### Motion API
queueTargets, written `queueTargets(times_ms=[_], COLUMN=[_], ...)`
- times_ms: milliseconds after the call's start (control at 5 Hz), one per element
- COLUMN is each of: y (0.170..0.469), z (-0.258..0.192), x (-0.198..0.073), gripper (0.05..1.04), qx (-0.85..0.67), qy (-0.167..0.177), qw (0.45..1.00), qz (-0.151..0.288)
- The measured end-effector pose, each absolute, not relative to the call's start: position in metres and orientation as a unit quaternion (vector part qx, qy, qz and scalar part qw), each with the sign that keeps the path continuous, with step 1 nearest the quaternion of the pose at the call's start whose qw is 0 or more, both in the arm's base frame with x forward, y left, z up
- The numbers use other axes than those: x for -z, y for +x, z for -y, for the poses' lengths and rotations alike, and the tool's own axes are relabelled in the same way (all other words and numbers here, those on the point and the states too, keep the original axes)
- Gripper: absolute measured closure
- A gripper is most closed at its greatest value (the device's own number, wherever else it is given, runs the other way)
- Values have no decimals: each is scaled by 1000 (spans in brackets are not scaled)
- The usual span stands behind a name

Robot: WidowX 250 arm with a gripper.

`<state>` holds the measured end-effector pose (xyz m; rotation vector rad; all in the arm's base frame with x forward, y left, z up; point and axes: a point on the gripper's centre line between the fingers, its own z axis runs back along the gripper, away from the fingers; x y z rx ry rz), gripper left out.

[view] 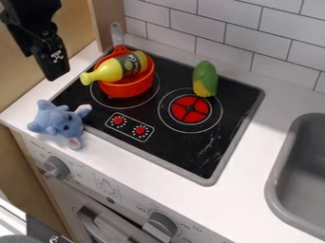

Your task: Move the blue toy to the bottom of the right burner

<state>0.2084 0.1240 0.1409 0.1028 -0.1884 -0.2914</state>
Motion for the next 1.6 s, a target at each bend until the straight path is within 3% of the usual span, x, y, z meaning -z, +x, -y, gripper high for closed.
queueTargets(times_ms=[400,600,1600], y=[205,205,191], z=[-116,-111,-114], x=[-124,-113,-77], gripper=[82,82,82], qx=[138,136,162], qy=[41,41,87], qw=[986,984,968], qz=[88,111,169])
